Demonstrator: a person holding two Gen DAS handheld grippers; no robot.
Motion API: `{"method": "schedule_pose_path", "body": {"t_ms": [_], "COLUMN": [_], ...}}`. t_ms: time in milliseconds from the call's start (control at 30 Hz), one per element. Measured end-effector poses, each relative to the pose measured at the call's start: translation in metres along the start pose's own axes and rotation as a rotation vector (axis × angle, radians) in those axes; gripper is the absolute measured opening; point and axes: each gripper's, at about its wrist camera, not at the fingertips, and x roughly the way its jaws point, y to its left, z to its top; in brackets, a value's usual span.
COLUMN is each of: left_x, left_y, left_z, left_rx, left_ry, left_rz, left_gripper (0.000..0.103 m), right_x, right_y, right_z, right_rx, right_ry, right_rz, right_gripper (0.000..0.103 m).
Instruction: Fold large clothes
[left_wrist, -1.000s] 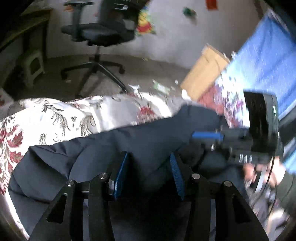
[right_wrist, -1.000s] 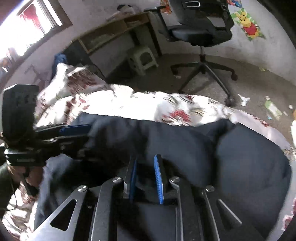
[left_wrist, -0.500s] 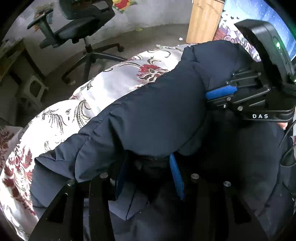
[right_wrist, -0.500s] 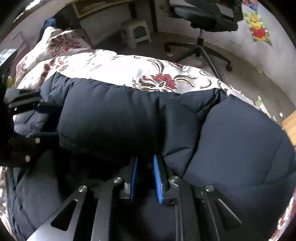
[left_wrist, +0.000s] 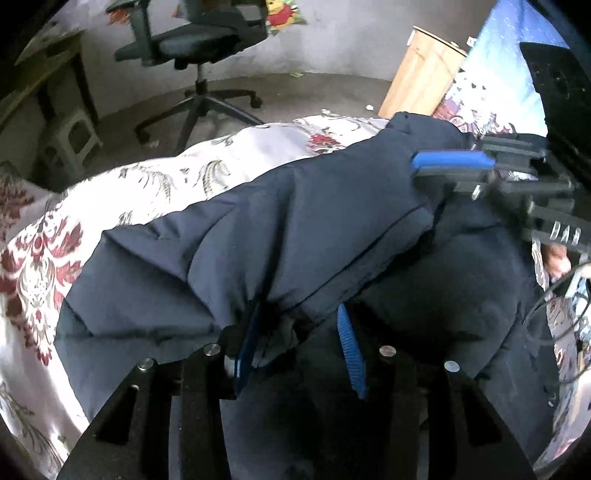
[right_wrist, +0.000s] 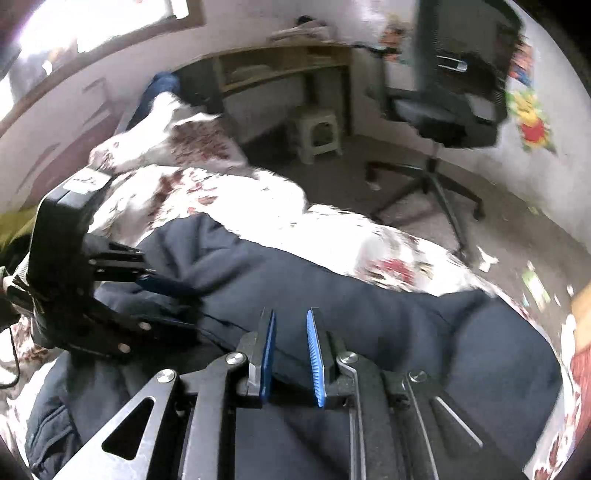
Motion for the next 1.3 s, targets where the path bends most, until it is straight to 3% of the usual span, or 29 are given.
{"method": "schedule_pose_path", "body": {"t_ms": [100, 167, 367, 500, 600, 700, 833, 1000, 1167, 1233, 1300], "left_x": [0.000, 0.003, 0.018, 0.007, -0.001, 0.003, 0.014, 0.005, -0.011, -0.020, -0.030], "left_y": [0.000, -0.004, 0.002, -0.001, 0.000, 0.004, 0.002, 0.004, 0.006, 0.003, 0.001], "left_z": [-0.001, -0.004, -0.009, -0.010, -0.016, -0.017, -0.015, -0.018, -0.022, -0.023, -0.024], "left_rx": [0.004, 0.027, -0.009, -0.004, 0.009, -0.022, -0.056, -0.089, -0.179, -0.216, -0.257], "left_ry": [0.025, 0.035, 0.036, 0.033, 0.045, 0.045, 0.046, 0.024, -0.038, -0.065, -0.087], "left_rz": [0.019, 0.033, 0.042, 0.048, 0.065, 0.061, 0.091, 0.092, 0.084, 0.086, 0.097], "left_gripper": [0.037, 0.037, 0.037, 0.037, 0.037, 0.037, 0.037, 0.037, 0.037, 0.038, 0.043], "right_x": [0.038, 0.053, 0.073, 0.056, 0.029, 0.028, 0.051, 0.042, 0.011, -0.002, -0.016], "right_y": [0.009, 0.002, -0.005, -0.006, -0.019, -0.043, -0.071, -0.063, -0.064, -0.062, -0.056], "right_z": [-0.003, -0.009, -0.017, -0.021, -0.030, -0.044, -0.057, -0.056, -0.062, -0.063, -0.063], "right_rx": [-0.022, 0.015, 0.053, 0.036, 0.051, 0.103, 0.234, 0.200, 0.223, 0.219, 0.204], "right_ry": [0.159, 0.202, 0.216, 0.197, 0.183, 0.227, 0.236, 0.216, 0.126, 0.094, 0.046], "right_rz": [-0.030, -0.017, -0.006, -0.005, -0.059, -0.144, -0.102, -0.124, -0.095, -0.117, -0.139], "right_gripper": [0.016, 0.016, 0.014, 0.013, 0.011, 0.011, 0.004, 0.004, 0.010, 0.024, 0.047]}}
